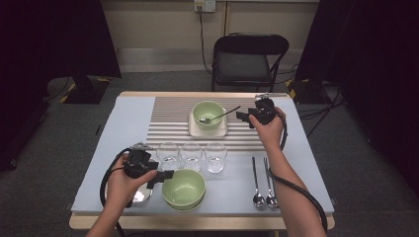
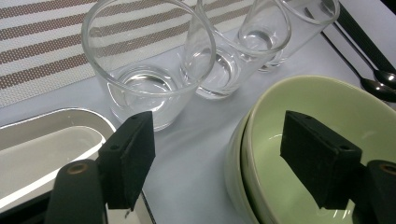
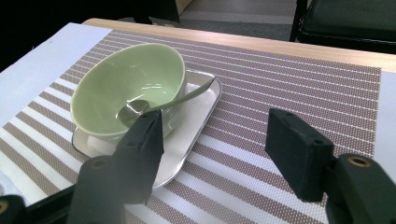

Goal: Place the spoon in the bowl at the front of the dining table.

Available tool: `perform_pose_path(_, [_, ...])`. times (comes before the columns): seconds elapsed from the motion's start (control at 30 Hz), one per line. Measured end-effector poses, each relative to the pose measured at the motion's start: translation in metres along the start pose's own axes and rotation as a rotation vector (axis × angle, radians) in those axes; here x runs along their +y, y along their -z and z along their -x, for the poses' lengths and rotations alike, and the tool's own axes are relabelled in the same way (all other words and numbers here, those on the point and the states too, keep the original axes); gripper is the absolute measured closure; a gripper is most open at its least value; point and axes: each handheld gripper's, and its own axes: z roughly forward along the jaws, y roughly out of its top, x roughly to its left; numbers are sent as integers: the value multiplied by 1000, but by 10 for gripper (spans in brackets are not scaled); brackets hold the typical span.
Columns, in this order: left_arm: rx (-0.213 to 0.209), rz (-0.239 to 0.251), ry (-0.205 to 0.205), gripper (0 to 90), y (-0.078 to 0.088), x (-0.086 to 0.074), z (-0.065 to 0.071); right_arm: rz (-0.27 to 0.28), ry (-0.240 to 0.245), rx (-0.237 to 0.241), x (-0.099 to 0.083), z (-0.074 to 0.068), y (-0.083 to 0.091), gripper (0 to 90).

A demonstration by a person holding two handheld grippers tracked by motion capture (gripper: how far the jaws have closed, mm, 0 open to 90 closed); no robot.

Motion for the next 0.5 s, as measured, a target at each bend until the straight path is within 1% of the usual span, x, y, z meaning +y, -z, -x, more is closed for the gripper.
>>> perform_pose_path(0.13, [5, -4, -3, 262, 1, 0, -1, -17, 17, -1, -1, -2, 3, 341])
perform_pose_path(0.2, [5, -3, -4, 262, 1, 0, -1, -21, 15, 1, -2, -2, 5, 334])
perform_pose_path(0.5, [8, -2, -4, 262, 1, -1, 1, -43, 37, -11, -5, -3, 10, 315])
